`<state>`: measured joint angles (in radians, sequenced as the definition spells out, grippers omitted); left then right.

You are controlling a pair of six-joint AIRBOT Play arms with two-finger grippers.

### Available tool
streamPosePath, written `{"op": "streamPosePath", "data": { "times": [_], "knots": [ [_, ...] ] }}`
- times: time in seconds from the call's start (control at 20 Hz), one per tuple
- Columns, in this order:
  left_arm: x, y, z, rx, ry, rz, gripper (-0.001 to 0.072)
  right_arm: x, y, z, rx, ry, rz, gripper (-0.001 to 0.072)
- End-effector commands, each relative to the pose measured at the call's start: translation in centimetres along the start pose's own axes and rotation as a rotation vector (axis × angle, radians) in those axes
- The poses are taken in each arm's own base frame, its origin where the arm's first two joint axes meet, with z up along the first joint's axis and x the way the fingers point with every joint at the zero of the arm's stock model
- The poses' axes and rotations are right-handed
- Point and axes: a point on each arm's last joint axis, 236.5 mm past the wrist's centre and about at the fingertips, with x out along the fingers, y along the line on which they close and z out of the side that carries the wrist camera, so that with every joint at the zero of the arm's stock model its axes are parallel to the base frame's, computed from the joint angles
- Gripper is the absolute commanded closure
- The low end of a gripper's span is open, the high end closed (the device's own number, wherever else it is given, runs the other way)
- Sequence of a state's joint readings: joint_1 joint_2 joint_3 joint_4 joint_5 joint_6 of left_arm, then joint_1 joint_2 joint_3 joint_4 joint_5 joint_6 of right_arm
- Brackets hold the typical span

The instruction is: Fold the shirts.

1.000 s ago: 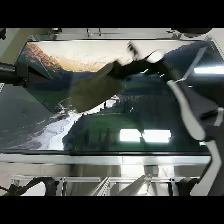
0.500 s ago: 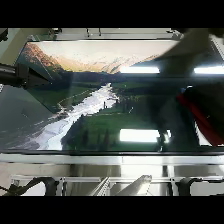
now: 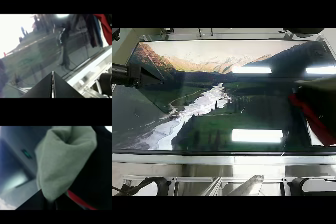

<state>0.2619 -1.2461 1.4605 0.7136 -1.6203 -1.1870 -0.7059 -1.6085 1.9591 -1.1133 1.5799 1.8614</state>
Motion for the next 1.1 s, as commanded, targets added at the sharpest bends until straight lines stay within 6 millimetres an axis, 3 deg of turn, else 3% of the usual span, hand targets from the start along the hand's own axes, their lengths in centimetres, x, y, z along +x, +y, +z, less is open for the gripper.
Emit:
{"op": "streamPosePath", "data": {
  "times": [0.0,0.25,0.45,0.6,0.65,0.7,0.75,0.95,1.05],
  "knots": [
    [0.0,0.0,0.0,0.0,-0.002,0.0,0.0689,-1.0,-6.0,-5.1,0.095,0.217,-0.214,0.0694],
    [0.0,0.0,0.1,0.001,-0.003,0.001,0.0688,-0.9,-11.9,-8.6,0.204,0.206,-0.413,0.0694],
    [0.0,0.0,0.1,0.001,-0.003,0.001,0.0688,2.3,-16.1,-12.8,0.302,0.214,-0.441,0.0691],
    [0.0,0.0,0.0,0.001,0.0,0.0,0.0688,4.3,-18.4,-16.3,0.281,0.345,-0.464,0.0665],
    [0.0,-0.1,0.0,0.002,0.001,-0.001,0.0688,4.3,-18.7,-17.2,0.267,0.398,-0.476,0.0455],
    [0.0,-0.1,0.0,0.002,0.001,-0.001,0.0688,4.1,-18.9,-18.1,0.237,0.454,-0.478,0.0104],
    [0.0,-0.1,0.0,0.002,0.0,0.0,0.0689,3.8,-18.8,-18.6,0.204,0.492,-0.473,0.0004],
    [0.0,0.2,0.6,0.002,-0.025,0.01,0.0689,1.5,-17.8,-19.4,0.183,0.57,-0.473,0.0004],
    [0.0,0.2,0.6,0.002,-0.024,0.009,0.0689,0.4,-16.1,-18.6,0.171,0.553,-0.431,0.0004]
  ]
}}
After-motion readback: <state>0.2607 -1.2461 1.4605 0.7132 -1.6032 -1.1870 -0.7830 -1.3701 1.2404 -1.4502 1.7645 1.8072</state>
